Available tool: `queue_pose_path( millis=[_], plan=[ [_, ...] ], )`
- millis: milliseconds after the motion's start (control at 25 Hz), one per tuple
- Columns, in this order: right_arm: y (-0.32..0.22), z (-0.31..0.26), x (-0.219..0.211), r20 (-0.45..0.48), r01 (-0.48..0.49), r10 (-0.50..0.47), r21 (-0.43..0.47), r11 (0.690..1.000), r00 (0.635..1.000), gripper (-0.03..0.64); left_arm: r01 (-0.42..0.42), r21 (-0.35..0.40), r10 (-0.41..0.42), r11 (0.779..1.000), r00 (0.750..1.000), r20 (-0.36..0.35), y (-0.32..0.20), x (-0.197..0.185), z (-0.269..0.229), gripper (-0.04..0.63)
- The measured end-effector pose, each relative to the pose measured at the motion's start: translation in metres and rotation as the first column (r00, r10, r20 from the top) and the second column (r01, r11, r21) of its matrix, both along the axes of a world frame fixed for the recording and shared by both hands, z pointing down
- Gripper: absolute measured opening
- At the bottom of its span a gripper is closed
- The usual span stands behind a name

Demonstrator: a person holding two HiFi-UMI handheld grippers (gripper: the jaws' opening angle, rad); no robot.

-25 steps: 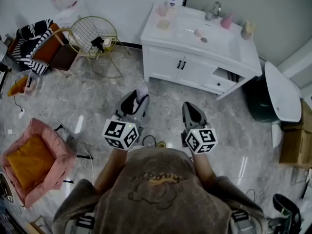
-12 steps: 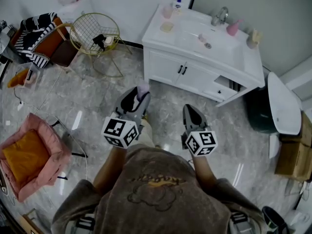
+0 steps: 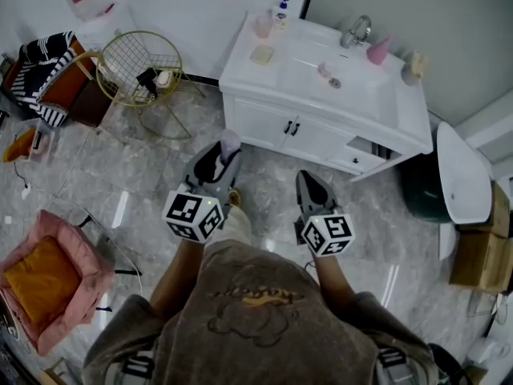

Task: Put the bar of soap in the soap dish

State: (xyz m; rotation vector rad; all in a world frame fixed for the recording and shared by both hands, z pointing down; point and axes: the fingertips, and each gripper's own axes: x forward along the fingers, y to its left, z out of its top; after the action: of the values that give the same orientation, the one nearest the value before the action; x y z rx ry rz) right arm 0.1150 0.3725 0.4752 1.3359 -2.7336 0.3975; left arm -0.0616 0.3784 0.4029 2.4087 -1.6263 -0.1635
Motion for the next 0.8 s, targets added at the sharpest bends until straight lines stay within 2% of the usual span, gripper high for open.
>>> queue_pose_path(
  millis=[320,800],
  plan=[
    [-0.082,-0.013,-0.019,0.001,-0.035,0.035,0.008,0.999,0.999,0.002,-0.050,0.002,0.050,0.999,0.999,-0.001,-0.089,-0.015,-0.010,0.179],
    [-0.207,-0.026,-0.058,0.004,-0.130,0.130,0.010,0.991,0.992,0.002,-0.127,0.005,0.127,0.992,0.992,0.001,-0.227,-0.059,-0.021,0.179]
  ],
)
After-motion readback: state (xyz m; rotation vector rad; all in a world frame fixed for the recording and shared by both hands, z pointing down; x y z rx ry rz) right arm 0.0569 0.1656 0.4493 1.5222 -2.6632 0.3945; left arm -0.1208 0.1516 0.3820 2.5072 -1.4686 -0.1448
